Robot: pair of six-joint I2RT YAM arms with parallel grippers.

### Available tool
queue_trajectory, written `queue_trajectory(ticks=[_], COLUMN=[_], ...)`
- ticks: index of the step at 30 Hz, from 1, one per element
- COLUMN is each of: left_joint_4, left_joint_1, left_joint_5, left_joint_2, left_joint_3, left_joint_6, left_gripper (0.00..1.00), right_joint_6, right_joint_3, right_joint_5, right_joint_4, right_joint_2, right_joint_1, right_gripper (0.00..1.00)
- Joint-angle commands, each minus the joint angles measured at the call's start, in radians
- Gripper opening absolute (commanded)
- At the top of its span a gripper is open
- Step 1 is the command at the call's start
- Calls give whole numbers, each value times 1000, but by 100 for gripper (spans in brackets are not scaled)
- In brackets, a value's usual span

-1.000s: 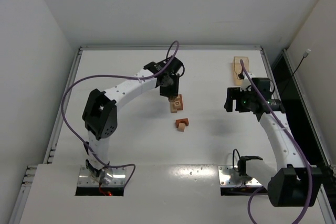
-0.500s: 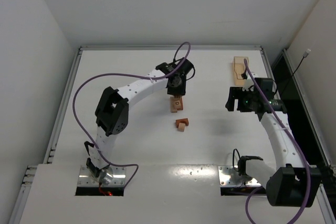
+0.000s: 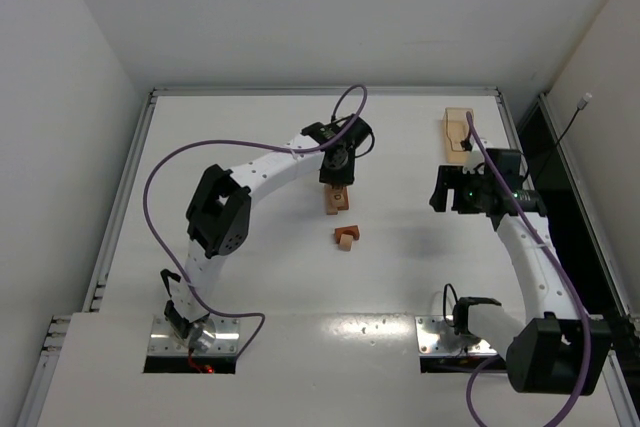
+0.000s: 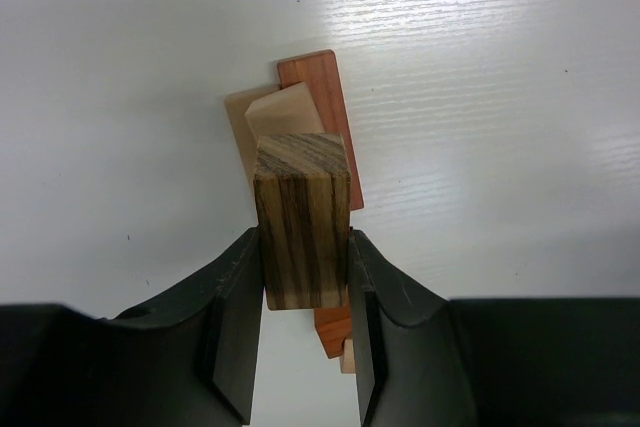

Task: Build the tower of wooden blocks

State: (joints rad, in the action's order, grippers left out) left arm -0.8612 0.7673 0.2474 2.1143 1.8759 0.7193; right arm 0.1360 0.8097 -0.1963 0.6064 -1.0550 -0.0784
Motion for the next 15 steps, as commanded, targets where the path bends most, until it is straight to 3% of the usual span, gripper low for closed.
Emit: queue_trajectory(ticks=[1, 15], left_joint_4=[5, 14], left_joint_1=[6, -34], left_joint_5=[12, -51], left_joint_2=[12, 41], left_joint_3=[31, 12], left_joint_6=[14, 23], left_gripper=[0, 0], right_joint_6=[14, 14], right_joint_3=[-9, -9], right_joint_5=[-31, -40], right_joint_4=[-28, -37], right_joint_2=[1, -8], right_joint_1=[-9, -9], right_gripper=[75, 75])
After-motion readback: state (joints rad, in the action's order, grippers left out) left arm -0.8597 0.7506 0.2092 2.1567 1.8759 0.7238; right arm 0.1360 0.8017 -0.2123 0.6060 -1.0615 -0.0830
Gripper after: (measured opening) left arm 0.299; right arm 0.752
